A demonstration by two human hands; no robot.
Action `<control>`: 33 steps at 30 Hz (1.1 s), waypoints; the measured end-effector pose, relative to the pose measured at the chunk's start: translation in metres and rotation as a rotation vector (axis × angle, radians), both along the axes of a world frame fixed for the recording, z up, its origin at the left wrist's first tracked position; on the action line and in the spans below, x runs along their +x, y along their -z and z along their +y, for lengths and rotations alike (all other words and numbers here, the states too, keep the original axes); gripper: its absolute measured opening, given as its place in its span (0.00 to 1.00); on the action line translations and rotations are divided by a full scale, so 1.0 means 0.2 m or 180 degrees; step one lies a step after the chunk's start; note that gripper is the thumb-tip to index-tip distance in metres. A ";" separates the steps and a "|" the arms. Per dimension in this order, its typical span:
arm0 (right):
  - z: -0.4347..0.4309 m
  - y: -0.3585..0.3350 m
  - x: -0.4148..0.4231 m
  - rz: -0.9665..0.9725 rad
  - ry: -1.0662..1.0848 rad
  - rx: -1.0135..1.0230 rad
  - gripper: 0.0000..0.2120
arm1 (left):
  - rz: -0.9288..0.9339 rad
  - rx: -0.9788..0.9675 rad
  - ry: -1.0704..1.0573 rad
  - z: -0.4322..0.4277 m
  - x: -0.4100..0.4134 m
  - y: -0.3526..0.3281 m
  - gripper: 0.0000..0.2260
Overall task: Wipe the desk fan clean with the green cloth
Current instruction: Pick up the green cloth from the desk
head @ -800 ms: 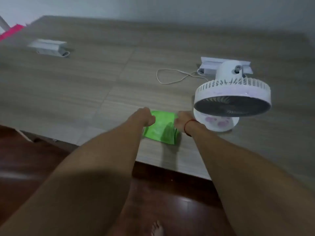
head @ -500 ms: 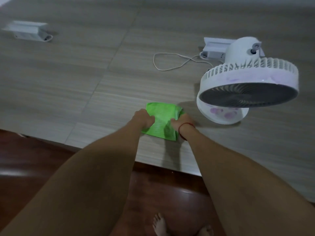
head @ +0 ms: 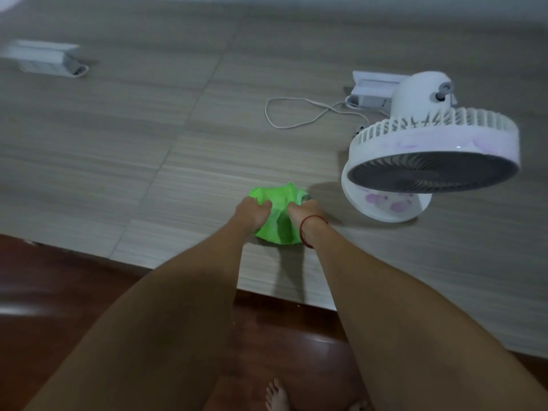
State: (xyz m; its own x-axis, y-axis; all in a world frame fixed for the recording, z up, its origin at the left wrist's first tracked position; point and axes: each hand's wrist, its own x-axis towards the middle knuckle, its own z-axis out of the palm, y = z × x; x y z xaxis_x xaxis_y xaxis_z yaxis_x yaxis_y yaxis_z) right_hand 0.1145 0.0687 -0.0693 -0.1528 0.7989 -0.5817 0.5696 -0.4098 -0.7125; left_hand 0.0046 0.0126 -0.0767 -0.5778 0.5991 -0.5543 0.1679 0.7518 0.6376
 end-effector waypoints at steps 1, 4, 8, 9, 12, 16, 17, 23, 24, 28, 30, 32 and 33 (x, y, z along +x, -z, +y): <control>0.00 -0.04 -0.01 0.0168 0.0044 0.0010 0.13 | 0.0006 0.0108 -0.0065 -0.01 -0.01 -0.03 0.21; -0.01 -0.21 -0.04 0.0454 0.0163 0.0053 0.08 | 0.0090 0.0356 -0.0145 -0.04 -0.02 -0.19 0.19; -0.01 -0.51 -0.05 0.0642 0.0191 0.0198 0.18 | 0.0242 0.0610 -0.0104 -0.05 -0.02 -0.50 0.16; -0.01 -0.58 -0.05 0.0690 0.0142 0.0257 0.17 | 0.0278 0.0707 -0.0152 -0.05 -0.03 -0.58 0.16; 0.01 -0.81 -0.03 0.0839 -0.0021 0.0447 0.16 | 0.0370 0.0916 -0.0246 -0.05 -0.02 -0.83 0.18; 0.02 -1.06 0.05 0.1057 -0.0062 0.0817 0.15 | 0.0222 0.1132 -0.0470 -0.03 0.05 -1.10 0.20; 0.03 -1.11 0.07 0.1097 -0.0047 0.0891 0.16 | 0.0093 0.1156 -0.0498 -0.02 0.07 -1.15 0.21; 0.07 -1.32 0.28 0.1270 0.0053 0.1199 0.27 | 0.0183 0.1193 -0.0054 0.07 0.27 -1.34 0.21; 0.08 -1.33 0.32 0.1252 0.0061 0.1269 0.26 | 0.0208 0.1244 -0.0001 0.09 0.30 -1.35 0.21; 0.15 -1.35 0.50 0.1205 0.0115 0.1542 0.19 | 0.0357 0.1452 0.0112 0.16 0.47 -1.38 0.16; 0.18 -1.35 0.60 0.1093 0.0163 0.1736 0.16 | 0.0483 0.1686 0.0125 0.18 0.56 -1.38 0.13; 0.21 -1.34 0.69 0.0983 0.0222 0.1841 0.17 | 0.0692 0.1920 0.0123 0.22 0.64 -1.35 0.12; 0.22 -1.33 0.73 0.0946 0.0255 0.1866 0.18 | 0.0782 0.1971 0.0148 0.23 0.69 -1.33 0.12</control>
State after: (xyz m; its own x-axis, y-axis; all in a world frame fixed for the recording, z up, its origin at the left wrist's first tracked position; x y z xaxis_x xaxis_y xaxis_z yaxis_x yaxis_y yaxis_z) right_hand 0.2605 0.1134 0.1972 -0.1667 0.9860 0.0107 0.2981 0.0608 -0.9526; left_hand 0.1419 0.0590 0.1897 -0.6092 0.7917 0.0447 0.3869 0.2475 0.8883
